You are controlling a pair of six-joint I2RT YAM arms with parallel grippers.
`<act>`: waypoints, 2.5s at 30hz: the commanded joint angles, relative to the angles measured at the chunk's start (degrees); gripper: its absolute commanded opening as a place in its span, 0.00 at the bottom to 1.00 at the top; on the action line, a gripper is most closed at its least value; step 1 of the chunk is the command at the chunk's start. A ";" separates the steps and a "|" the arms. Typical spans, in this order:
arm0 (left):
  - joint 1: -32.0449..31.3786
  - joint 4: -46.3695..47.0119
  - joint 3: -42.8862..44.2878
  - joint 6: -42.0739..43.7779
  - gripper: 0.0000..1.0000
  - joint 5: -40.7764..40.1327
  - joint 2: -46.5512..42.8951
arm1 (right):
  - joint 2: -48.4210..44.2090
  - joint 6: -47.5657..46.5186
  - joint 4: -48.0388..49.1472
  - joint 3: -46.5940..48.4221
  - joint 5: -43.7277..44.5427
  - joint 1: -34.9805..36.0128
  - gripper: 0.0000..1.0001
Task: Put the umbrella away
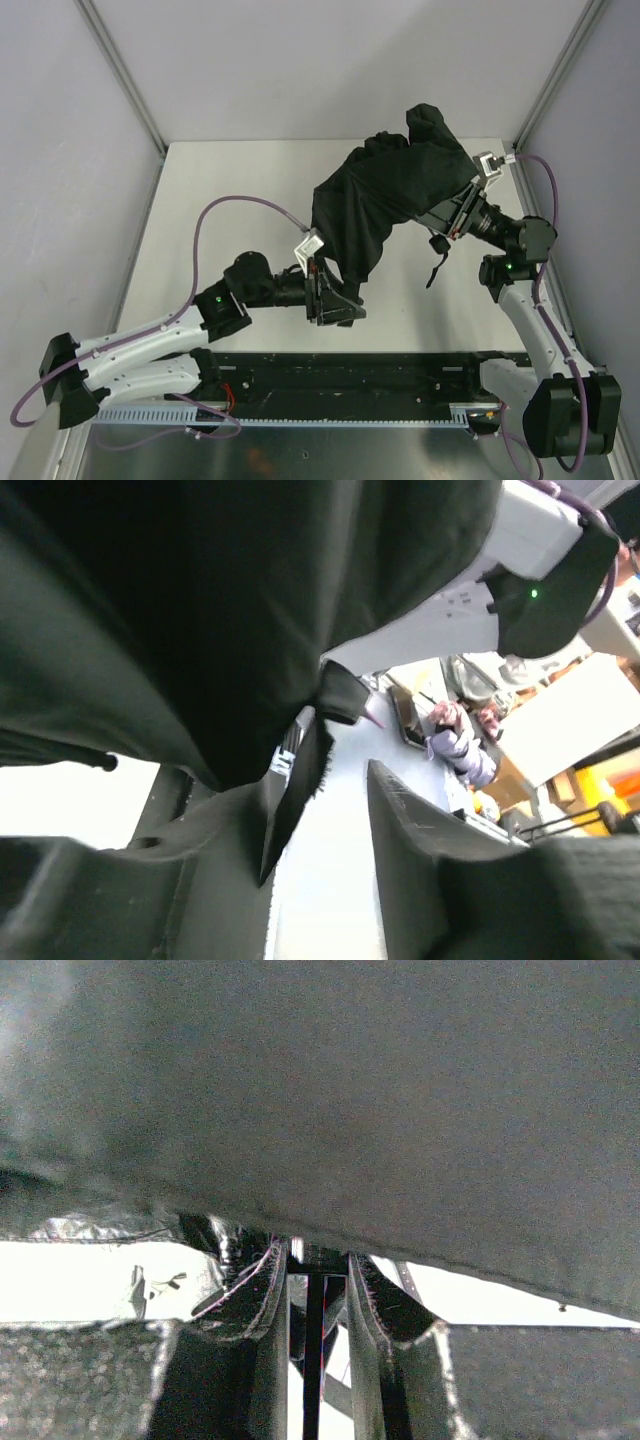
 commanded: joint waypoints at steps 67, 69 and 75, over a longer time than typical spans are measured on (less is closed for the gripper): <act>29.95 -1.07 13.70 -29.22 0.99 0.28 3.95 | -6.61 -76.88 -49.68 12.55 74.25 48.73 0.00; 27.82 -0.32 15.20 -28.33 0.99 -1.24 6.41 | -6.04 -76.17 -48.75 12.50 74.41 51.50 0.00; 25.64 1.75 16.75 -24.28 0.99 -3.14 12.12 | -5.15 -73.41 -45.31 12.57 73.19 59.57 0.00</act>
